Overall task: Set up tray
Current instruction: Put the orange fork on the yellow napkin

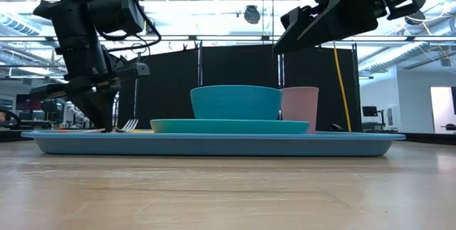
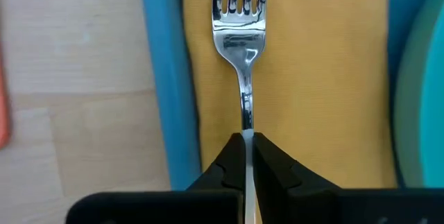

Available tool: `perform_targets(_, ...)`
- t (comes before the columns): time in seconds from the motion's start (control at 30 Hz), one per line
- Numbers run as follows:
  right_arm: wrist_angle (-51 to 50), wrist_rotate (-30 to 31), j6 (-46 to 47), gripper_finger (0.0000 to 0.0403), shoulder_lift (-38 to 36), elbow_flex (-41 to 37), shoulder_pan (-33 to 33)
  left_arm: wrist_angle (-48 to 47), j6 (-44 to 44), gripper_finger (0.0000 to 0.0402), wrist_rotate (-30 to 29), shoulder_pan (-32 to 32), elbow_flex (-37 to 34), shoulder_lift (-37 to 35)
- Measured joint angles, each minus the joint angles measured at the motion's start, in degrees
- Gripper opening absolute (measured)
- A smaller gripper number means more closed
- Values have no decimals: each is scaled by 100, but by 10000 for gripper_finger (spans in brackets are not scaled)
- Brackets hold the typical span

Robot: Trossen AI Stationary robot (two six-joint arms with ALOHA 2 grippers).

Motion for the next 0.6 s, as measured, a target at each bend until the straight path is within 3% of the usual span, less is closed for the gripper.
perform_targets(0.37,7,-1,0,216,0,-2,0,73,-96,10,91,7,-6,327)
perform_targets(0.6,15,-1,0,216,0,-4,0,168,-118,44,155,5,1,367)
